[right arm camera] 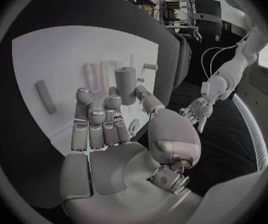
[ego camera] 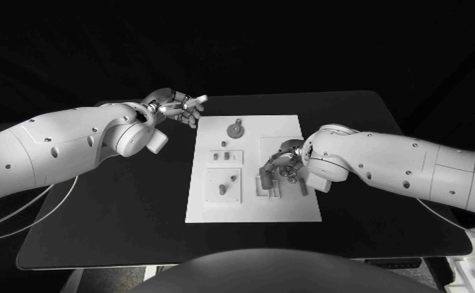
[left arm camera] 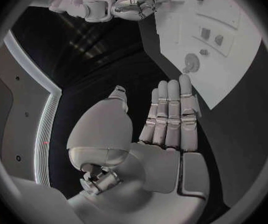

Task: Assemble the parts on the task board

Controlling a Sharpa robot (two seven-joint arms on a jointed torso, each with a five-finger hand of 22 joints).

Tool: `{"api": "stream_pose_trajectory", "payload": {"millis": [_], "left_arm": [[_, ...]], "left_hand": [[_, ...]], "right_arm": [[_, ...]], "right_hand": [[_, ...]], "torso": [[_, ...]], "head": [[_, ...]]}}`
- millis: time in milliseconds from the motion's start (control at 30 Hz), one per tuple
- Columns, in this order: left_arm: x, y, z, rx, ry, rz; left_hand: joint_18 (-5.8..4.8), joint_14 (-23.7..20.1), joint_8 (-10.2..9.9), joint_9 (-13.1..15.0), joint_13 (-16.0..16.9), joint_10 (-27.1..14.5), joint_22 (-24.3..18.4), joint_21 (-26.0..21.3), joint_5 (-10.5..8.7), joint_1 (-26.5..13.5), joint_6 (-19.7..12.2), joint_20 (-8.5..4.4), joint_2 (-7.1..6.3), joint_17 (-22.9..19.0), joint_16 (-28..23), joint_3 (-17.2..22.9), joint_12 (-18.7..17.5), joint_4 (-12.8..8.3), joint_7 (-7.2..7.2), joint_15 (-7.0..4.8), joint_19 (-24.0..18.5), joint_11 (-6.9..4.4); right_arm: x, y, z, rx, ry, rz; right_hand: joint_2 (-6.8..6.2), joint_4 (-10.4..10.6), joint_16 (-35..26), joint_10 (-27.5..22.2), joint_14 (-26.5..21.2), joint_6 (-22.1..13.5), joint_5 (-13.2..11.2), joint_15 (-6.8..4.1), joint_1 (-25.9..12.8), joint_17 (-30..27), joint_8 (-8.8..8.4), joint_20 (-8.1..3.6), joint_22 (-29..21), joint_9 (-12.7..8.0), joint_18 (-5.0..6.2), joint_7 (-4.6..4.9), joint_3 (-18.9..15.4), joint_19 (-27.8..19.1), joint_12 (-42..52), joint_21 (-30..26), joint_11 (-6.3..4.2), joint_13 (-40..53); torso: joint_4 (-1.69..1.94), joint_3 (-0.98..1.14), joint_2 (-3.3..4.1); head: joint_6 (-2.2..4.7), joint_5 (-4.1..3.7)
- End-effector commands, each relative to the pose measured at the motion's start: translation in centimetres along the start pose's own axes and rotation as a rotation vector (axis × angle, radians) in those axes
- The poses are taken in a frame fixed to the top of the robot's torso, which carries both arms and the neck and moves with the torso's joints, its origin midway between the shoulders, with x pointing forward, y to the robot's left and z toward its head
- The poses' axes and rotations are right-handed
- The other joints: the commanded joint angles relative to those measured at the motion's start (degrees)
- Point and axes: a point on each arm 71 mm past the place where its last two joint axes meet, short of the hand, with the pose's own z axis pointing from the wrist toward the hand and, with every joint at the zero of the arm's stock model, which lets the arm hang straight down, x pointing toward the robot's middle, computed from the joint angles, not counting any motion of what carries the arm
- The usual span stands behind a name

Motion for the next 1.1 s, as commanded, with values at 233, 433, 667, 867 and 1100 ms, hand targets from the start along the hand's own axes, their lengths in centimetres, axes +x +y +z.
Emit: {"api": "stream_pose_trajectory", "payload": {"millis": [233,433,667,867,1100], "left_arm": [[0.15,-0.24,0.04,0.010,0.006,0.002],[0.20,-0.25,0.05,0.010,0.008,0.002],[0.17,-0.24,0.04,0.010,0.008,0.002],[0.17,-0.23,0.05,0.008,0.007,0.004],[0.17,-0.22,0.05,0.007,0.007,0.004]], "left_hand": [[1.17,-0.10,0.29,-0.09,-0.08,0.09,-0.06,-0.39,0.12,-0.29,-0.36,-0.14,-0.25,-0.09,0.37,0.43,-0.20,0.03,0.02,-0.20,0.41,-0.31],[1.16,-0.11,0.29,-0.09,-0.08,0.09,-0.05,-0.40,0.12,-0.30,-0.37,-0.14,-0.26,-0.09,0.38,0.44,-0.20,0.03,0.02,-0.20,0.41,-0.31],[1.16,-0.11,0.30,-0.10,-0.09,0.09,-0.05,-0.41,0.12,-0.31,-0.37,-0.14,-0.28,-0.10,0.38,0.46,-0.21,0.03,0.03,-0.19,0.41,-0.30],[1.16,-0.11,0.30,-0.11,-0.09,0.09,-0.05,-0.42,0.12,-0.32,-0.37,-0.14,-0.27,-0.10,0.38,0.48,-0.21,0.03,0.03,-0.19,0.42,-0.30],[1.16,-0.11,0.31,-0.12,-0.09,0.09,-0.05,-0.42,0.12,-0.34,-0.37,-0.14,-0.28,-0.10,0.39,0.50,-0.21,0.04,0.03,-0.19,0.43,-0.30]], "right_arm": [[0.21,0.29,0.35,0.006,0.018,-0.040],[0.38,0.19,0.56,0.011,0.024,-0.049],[0.76,0.06,0.69,0.020,0.046,-0.063],[0.97,0.03,0.81,0.020,0.046,-0.064],[0.70,-0.09,0.87,0.022,0.016,-0.067]], "right_hand": [[-0.29,0.63,-0.06,0.09,-0.31,0.16,-0.47,-0.46,-1.34,-0.07,-0.23,-0.03,0.42,-0.12,0.82,0.06,0.12,0.31,-0.19,-0.13,0.23,-0.05],[-0.45,0.74,-0.07,0.03,-0.36,0.12,-0.63,-0.48,-1.57,-0.07,-0.28,-0.03,0.40,-0.15,0.82,0.09,0.19,0.29,-0.21,-0.17,0.25,-0.05],[-0.81,0.97,-0.09,-0.12,-0.49,-0.05,-0.88,-0.51,-2.01,-0.06,-0.43,-0.01,0.37,-0.22,0.82,0.16,0.32,0.23,-0.25,-0.25,0.32,-0.02],[-1.15,1.20,-0.10,-0.26,-0.61,-0.22,-1.04,-0.53,-2.35,-0.05,-0.57,0.00,0.37,-0.28,0.82,0.23,0.46,0.19,-0.27,-0.29,0.39,0.01],[-3.35,2.93,-0.08,-0.64,-0.91,-0.77,-2.60,-0.51,-4.03,-0.01,-0.97,-0.04,0.33,-0.46,0.82,0.43,0.87,0.11,-0.20,-0.44,0.59,0.17]], "torso": [[-0.06,0.03,-0.01],[-0.01,0.06,0.01],[-0.09,0.06,-0.02],[-0.06,0.09,0.00],[-0.09,0.10,-0.01]], "head": [[-0.10,0.14],[-0.30,0.20],[-0.37,0.14],[-0.37,0.06],[-0.37,0.18]]}}
